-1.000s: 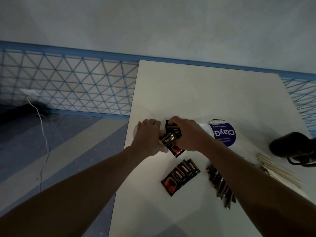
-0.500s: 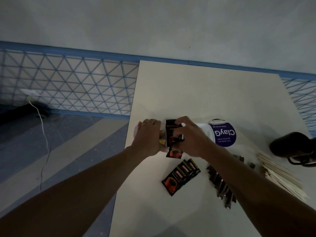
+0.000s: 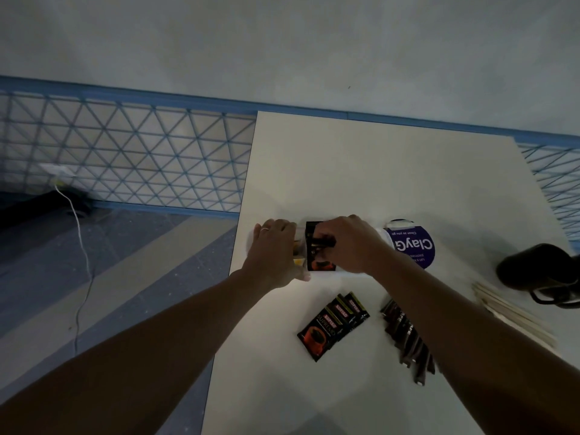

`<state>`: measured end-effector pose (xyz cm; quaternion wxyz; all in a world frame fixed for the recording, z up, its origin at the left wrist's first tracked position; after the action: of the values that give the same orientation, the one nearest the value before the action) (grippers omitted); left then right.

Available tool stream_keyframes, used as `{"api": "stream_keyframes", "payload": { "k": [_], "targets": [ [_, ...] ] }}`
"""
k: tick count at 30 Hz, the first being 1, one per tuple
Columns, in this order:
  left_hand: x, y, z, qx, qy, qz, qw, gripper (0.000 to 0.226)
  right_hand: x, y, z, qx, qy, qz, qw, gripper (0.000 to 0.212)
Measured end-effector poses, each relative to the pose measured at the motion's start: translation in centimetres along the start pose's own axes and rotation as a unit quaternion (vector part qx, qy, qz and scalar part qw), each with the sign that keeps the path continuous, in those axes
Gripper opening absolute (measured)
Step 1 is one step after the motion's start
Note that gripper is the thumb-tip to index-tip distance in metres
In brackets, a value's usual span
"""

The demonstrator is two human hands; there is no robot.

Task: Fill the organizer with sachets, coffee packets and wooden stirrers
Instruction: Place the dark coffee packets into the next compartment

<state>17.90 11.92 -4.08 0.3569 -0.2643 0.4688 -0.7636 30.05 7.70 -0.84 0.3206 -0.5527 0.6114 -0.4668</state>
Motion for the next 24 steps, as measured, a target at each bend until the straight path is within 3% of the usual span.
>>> {"api": "stream_keyframes", "payload": {
  "k": [7,12,16,20,24],
  "targets": [
    [-0.1,0.0,-0.1,0.001,0.004,0.010,1.000,0.108,0.7,2.2,-0.2,0.073,0.000,0.008,0.997,0.028],
    [-0.2,0.1,-0.1,0.005,0.001,0.009,1.000,0.110,1.1,1.9,-0.4,0.092,-0.005,0.067,0.994,0.032],
    [-0.2,0.2,-0.2,0.005,0.007,0.012,1.000,0.108,1.2,0.9,-0.3,0.127,-0.011,0.118,0.985,0.062],
    [-0.1,0.2,-0.2,0.010,0.008,0.013,1.000,0.108,0.7,0.8,0.5,0.175,0.005,0.105,0.979,0.103],
    [-0.1,0.0,-0.1,0.010,0.007,0.013,1.000,0.107,-0.1,1.7,0.5,0.192,-0.007,0.085,0.978,0.109]
  ]
}}
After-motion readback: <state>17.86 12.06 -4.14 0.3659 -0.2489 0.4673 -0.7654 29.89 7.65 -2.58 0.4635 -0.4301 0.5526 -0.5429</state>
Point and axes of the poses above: each hand's wrist, its own x-axis away from the middle knuckle, its own y-axis out of the palm, z = x × y, the point moved 8 cm from there along -x, towards the middle knuckle, and after that the axes turned 11 degrees about z, right-handed, at the moved point
